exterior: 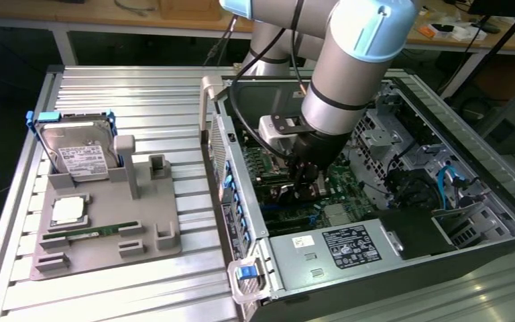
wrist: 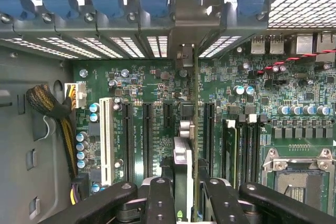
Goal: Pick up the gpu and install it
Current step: 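Insert the gpu into the slot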
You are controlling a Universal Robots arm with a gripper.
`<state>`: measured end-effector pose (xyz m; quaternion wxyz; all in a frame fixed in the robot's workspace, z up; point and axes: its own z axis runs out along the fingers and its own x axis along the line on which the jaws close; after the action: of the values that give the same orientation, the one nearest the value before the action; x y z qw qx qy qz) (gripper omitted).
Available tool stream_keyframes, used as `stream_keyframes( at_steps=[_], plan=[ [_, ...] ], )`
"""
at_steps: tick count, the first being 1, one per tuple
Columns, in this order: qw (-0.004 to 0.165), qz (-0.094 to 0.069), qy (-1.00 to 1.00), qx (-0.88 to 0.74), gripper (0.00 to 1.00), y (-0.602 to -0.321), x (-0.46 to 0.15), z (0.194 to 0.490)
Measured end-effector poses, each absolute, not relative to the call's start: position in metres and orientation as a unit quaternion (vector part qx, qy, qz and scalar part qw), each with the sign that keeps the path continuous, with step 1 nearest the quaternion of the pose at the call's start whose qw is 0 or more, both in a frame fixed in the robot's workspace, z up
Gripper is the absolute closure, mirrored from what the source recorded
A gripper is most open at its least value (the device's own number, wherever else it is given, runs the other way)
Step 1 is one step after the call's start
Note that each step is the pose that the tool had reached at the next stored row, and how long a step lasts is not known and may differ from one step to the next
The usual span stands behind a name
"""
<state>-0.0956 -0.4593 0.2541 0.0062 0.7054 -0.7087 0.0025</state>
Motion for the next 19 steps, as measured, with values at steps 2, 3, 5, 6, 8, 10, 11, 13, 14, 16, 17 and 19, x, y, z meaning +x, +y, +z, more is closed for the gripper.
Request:
stream_keyframes(
  at_steps=[2, 3, 5, 6, 8, 10, 11, 13, 14, 16, 17, 19],
  plan=[
    [0.006, 0.003, -0.709, 0.705, 0.73, -0.4592, -0.0956, 0.2541],
    [0.006, 0.003, -0.709, 0.705, 0.73, -0.4590, -0.0956, 0.2540],
    [0.006, 0.003, -0.709, 0.705, 0.73, -0.4588, -0.0956, 0.2541],
    [0.006, 0.003, -0.709, 0.705, 0.73, -0.4588, -0.0956, 0.2541],
    [0.007, 0.003, -0.709, 0.705, 0.73, -0.4581, -0.0956, 0.2541],
    [0.007, 0.003, -0.709, 0.705, 0.73, -0.4571, -0.0956, 0.2541],
    [0.007, 0.003, -0.710, 0.705, 0.73, -0.4567, -0.0956, 0.2541],
    [0.007, 0.003, -0.710, 0.704, 0.73, -0.4565, -0.0955, 0.2540],
    [0.007, 0.004, -0.711, 0.704, 0.73, -0.4565, -0.0955, 0.2540],
    [0.007, 0.004, -0.711, 0.703, 0.73, -0.4564, -0.0954, 0.2541],
    [0.008, 0.004, -0.711, 0.703, 0.73, -0.4564, -0.0954, 0.2541],
    [0.008, 0.004, -0.712, 0.703, 0.73, -0.4564, -0.0954, 0.2540]
  ],
)
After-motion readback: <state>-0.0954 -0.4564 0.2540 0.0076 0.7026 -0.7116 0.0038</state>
